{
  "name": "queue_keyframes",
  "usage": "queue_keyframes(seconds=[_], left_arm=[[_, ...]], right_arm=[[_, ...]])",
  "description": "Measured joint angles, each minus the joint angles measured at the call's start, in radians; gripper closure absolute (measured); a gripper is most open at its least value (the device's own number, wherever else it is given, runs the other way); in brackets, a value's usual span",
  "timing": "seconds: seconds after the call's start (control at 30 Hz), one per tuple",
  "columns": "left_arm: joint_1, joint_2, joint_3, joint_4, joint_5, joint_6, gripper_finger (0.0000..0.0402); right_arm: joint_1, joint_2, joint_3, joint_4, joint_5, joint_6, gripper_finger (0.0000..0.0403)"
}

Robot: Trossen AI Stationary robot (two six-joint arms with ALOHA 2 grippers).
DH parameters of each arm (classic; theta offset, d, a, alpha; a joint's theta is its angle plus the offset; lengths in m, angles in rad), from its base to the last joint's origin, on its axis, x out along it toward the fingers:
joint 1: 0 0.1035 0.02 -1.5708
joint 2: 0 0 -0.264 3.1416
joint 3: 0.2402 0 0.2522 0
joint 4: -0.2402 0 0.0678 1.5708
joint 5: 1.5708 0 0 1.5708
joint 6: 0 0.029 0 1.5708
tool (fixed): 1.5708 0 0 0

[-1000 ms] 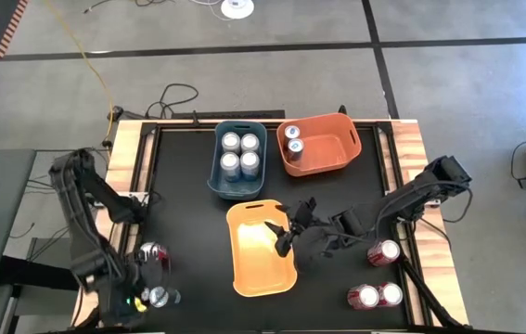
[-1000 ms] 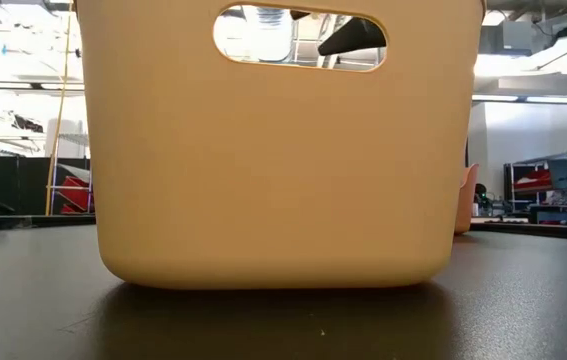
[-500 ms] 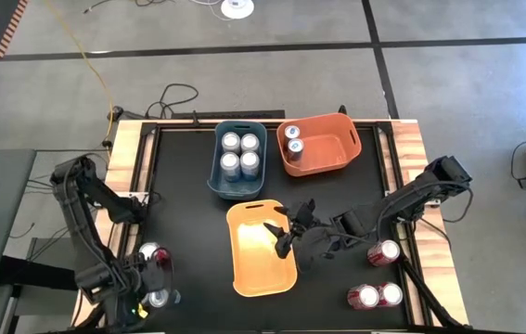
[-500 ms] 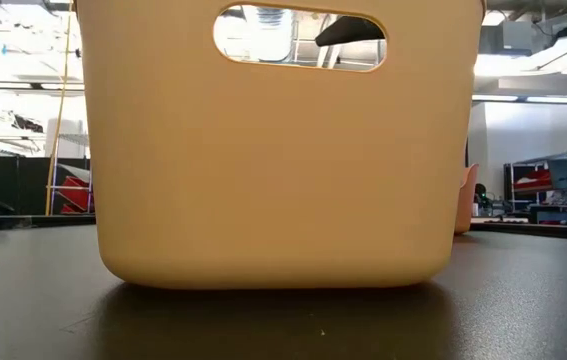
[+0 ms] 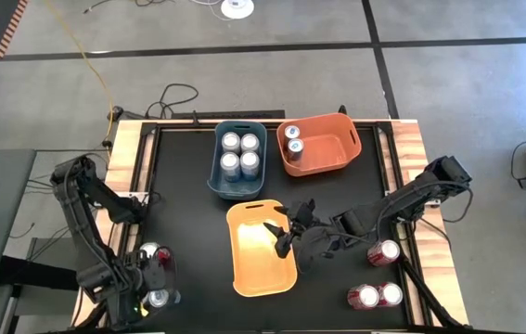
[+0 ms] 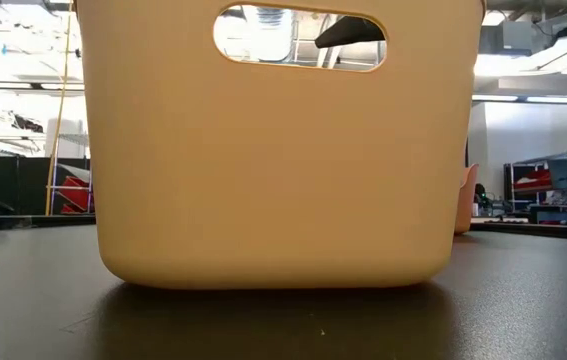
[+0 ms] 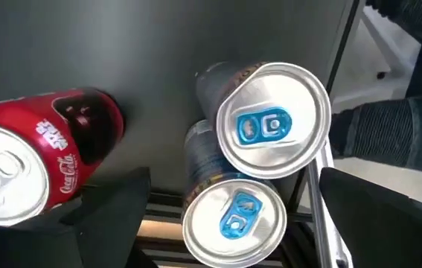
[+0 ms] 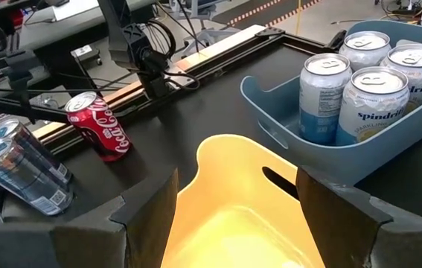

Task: Sort soda cans
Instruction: Put the left blue soda can into the orange bin

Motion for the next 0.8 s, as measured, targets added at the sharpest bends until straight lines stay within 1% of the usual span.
queue_keyframes(seconds=[0.1,0.27,0.4,0.57,0.7,0.8], left_arm=[[0.0,0.0,0.0,-0.003,-0.013,0.019,0.0015],[0.0,0.0,0.0,0.003,-0.106,0.051,0.0015],[0.0,0.001,0.0,0.012,-0.153,0.062,0.0015],[0.0,0.002,0.0,0.08,-0.159,0.091,0.0014],[-0.001,0.002,0.0,0.159,-0.164,0.119,0.0004],[-0.001,0.002,-0.011,0.16,-0.171,0.109,0.0002]], right_arm=[[0.0,0.0,0.0,-0.003,0.0,0.001,0.0112],[0.0,0.0,0.0,-0.006,-0.014,0.005,0.0112],[0.0,0.0,0.0,-0.006,-0.023,0.007,0.0112],[0.005,0.0,0.0,-0.006,-0.023,0.008,0.0112],[0.006,0.0,0.0,-0.006,-0.024,0.019,0.0112],[0.006,0.0,0.0,-0.015,-0.024,0.032,0.0112]])
